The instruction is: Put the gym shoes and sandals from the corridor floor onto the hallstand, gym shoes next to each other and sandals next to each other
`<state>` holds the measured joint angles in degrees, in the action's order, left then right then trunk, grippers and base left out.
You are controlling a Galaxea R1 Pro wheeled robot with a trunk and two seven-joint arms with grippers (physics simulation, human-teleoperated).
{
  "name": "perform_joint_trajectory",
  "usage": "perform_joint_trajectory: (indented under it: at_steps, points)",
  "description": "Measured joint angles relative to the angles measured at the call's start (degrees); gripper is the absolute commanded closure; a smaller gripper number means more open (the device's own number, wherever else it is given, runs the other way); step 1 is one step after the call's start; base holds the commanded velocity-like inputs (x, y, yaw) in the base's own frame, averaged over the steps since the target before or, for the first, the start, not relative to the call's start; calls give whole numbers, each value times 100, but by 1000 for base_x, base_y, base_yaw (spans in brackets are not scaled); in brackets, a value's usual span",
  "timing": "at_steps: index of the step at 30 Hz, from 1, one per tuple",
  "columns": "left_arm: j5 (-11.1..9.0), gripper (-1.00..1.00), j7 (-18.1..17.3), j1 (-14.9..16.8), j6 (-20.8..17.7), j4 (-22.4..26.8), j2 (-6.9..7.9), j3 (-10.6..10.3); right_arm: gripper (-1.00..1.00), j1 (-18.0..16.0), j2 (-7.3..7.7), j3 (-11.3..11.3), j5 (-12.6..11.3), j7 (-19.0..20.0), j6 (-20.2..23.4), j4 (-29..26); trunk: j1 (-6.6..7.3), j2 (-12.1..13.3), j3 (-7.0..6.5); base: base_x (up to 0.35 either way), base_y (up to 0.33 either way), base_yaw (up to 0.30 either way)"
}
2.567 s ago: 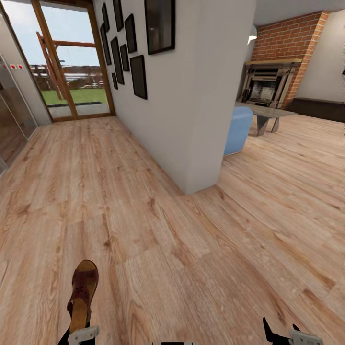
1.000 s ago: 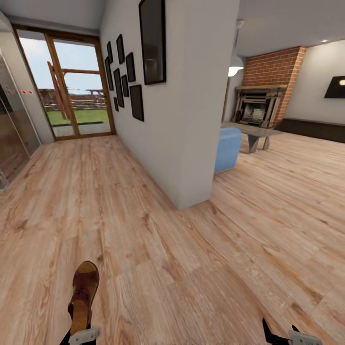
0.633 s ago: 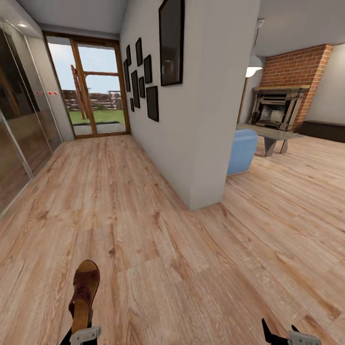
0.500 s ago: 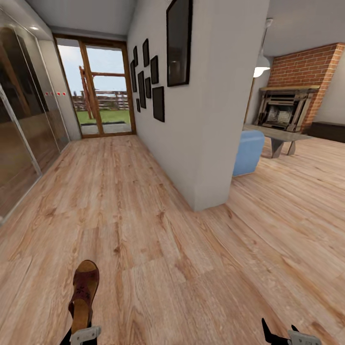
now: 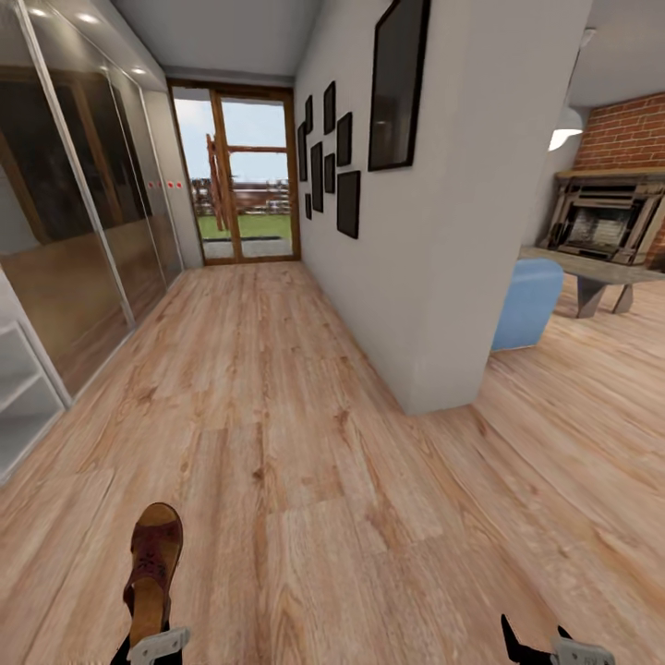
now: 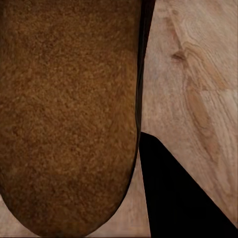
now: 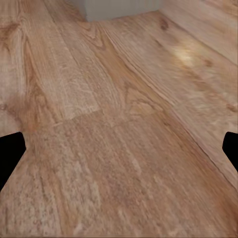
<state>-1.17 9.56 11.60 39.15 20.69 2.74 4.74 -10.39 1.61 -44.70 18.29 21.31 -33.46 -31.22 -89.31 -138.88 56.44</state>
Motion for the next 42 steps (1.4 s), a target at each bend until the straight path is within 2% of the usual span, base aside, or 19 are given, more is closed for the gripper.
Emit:
perform_joint_trajectory:
  at_steps: [8,13,42]
  points:
    - [2,100,5,0,-4,-6,3,-21,-100,0,2,-2,615,-2,0,2,0,0,-44,0,0,230]
    - [1,100,8,0,-8,-36,0,-18,-100,0,-6,0,780,-3,-4,9,0,0,-75,0,0,219]
    - [2,100,8,-1,-10,-73,3,-21,-100,0,-8,-12,807,-12,-6,28,0,0,-253,0,0,215]
